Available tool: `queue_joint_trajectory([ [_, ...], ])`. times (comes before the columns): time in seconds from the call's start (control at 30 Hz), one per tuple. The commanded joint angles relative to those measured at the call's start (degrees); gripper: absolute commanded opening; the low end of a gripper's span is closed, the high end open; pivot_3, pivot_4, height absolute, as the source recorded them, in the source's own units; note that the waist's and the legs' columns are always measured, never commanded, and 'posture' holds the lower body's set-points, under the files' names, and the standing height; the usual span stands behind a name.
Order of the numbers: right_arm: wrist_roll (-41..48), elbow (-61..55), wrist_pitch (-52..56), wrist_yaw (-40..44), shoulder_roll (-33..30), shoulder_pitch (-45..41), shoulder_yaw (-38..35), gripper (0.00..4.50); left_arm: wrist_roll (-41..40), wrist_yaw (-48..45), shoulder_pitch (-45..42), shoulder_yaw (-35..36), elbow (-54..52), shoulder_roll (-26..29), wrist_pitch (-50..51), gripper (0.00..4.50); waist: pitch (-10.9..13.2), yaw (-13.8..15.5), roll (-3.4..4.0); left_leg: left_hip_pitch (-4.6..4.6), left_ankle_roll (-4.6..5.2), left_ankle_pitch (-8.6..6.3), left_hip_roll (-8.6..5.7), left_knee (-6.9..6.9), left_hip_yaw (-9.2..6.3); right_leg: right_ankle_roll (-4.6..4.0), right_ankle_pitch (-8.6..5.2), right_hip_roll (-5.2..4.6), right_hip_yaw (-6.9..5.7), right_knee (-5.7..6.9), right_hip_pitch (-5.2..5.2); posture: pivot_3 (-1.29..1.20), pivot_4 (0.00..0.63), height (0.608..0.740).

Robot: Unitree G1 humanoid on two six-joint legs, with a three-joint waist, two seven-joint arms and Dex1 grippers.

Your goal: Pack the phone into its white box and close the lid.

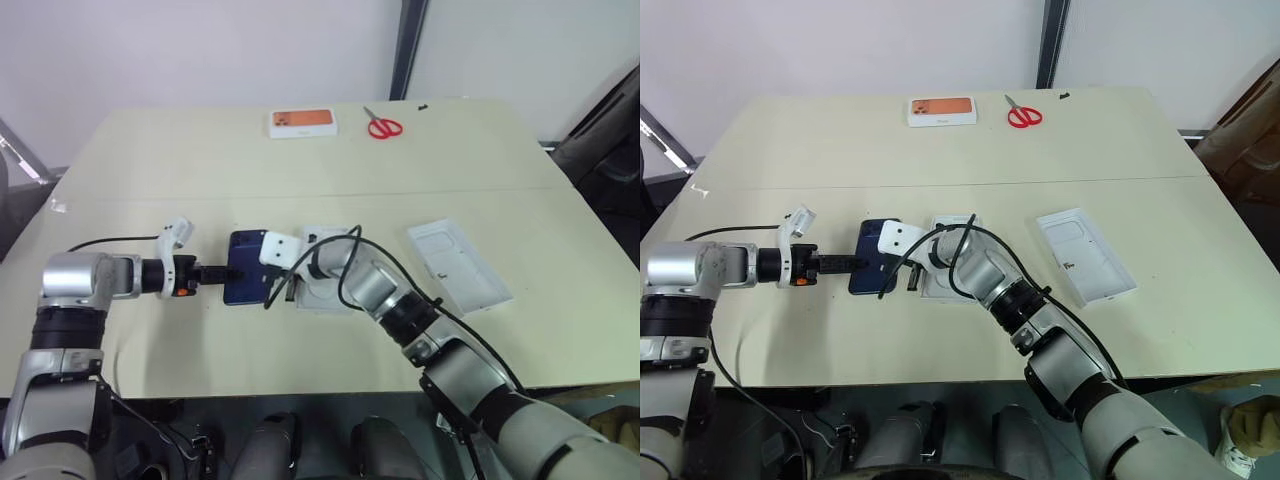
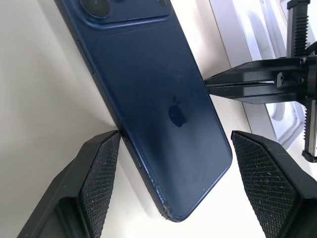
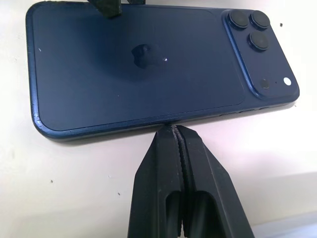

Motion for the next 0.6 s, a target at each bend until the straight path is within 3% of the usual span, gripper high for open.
queue_joint_trajectory([
  [0.03,-0.1,-0.8,-0.3,0.3,0.8,0.8,1.0,0.08,-4.2,-0.9,0.7,0.6,1.3,-4.2,1.1,3.77,0.0,0.0,0.00,0.01,0.00,0.00,0.00,0.00,0.00,0.00,0.00,0.00,0.00,0.00,0.01,0.00,0.150,0.734],
  [0.37,-0.7,-1.0,-0.2,0.4,0.5,1.0,0.8,0.08,-5.9,1.5,-1.6,6.3,3.2,-6.5,2.4,3.77,0.0,-0.1,-0.02,0.01,-0.08,0.05,-0.02,0.03,-0.02,0.00,0.00,-0.01,-0.02,-0.02,0.05,0.00,0.150,0.734],
  [0.6,-0.7,-0.9,-0.5,0.3,0.5,1.2,0.8,0.08,-6.1,2.4,0.0,4.8,2.4,-5.4,1.2,3.77,0.0,-0.9,-0.02,0.00,-0.16,0.09,0.03,-0.12,-0.01,0.00,0.00,0.02,0.01,-0.02,-0.07,0.00,0.150,0.734],
])
